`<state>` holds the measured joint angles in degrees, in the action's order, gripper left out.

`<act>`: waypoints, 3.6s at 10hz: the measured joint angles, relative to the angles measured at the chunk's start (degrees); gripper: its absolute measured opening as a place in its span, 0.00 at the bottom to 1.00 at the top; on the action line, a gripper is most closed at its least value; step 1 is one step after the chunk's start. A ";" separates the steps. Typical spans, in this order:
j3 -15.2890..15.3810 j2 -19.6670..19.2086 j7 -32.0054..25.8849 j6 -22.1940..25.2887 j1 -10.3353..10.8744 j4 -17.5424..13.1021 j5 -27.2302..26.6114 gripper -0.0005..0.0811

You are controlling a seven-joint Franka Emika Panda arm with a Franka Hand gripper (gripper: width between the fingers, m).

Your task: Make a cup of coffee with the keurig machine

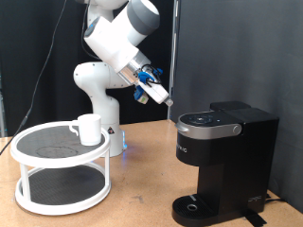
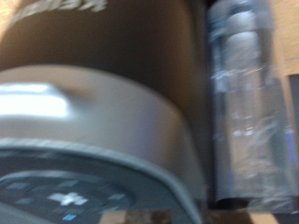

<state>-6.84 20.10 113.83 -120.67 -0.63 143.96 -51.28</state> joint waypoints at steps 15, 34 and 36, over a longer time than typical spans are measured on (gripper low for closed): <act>-8.60 14.39 -9.78 8.78 -10.24 9.44 11.67 0.01; -25.07 17.19 -16.70 23.56 -21.04 5.58 29.57 0.01; -25.73 17.16 -17.02 23.76 -21.05 5.12 31.05 0.01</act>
<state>-32.57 37.26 96.81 -96.91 -21.68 149.08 -20.23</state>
